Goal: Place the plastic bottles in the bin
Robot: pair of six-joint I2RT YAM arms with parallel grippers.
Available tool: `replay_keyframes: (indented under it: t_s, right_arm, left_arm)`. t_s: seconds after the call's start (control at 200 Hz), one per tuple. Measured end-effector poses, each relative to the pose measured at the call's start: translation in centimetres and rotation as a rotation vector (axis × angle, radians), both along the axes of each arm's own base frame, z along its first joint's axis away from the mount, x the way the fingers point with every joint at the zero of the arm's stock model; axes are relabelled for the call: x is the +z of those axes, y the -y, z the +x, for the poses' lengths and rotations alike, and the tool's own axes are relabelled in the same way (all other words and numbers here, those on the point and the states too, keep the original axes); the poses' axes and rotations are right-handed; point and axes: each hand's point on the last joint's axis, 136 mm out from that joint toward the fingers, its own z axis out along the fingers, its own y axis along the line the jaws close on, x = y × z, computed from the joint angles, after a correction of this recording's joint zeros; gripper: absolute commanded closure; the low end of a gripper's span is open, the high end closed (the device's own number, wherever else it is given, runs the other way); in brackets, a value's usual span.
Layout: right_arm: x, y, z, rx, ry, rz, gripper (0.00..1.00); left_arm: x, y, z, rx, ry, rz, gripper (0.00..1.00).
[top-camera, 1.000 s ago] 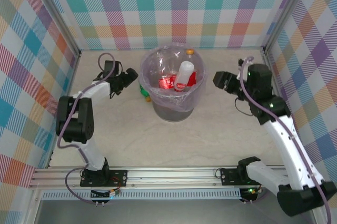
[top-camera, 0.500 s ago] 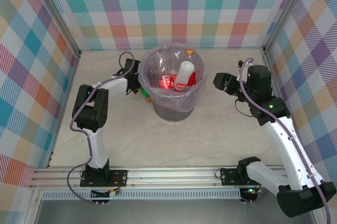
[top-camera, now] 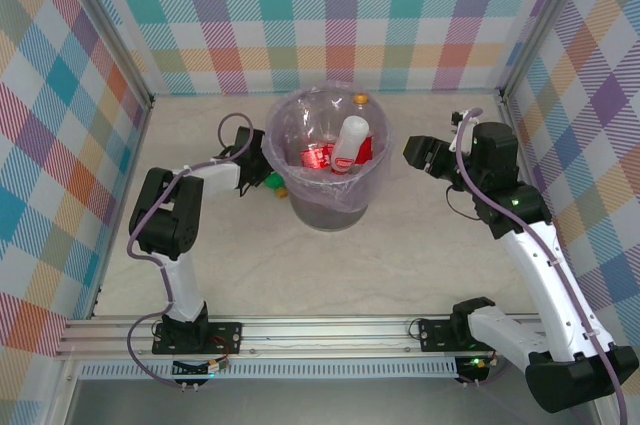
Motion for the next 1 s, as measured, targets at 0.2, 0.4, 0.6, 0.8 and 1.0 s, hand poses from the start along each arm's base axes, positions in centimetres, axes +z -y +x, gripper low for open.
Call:
replay_keyframes:
  t_s: [0.2,0.4,0.6,0.8,1.0]
  right_arm:
    - [0.3,-0.8,0.3,0.03,0.005,0.031,0.33]
    - [0.7,-1.6,1.2,0.054,0.017,0.072,0.32]
    - [-0.2,-2.1,2.1,0.067,-0.007,0.079,0.32]
    - [0.1,-2.3,2.5,0.073,0.014,0.087,0.33]
    - [0.2,-2.3,2.6,0.067,0.025,0.092,0.33]
  left_arm:
    - [2.4,-1.2,-0.4,0.038,0.043,0.046,0.55]
    - [9.7,-1.8,-0.2,0.064,0.195,0.037,0.56]
    - [16.9,-4.4,-2.6,0.108,0.318,0.118,0.56]
    - [26.9,-7.4,-7.8,0.142,0.512,0.203,0.58]
    - [36.7,-3.8,-11.2,0.062,0.741,0.234,0.65]
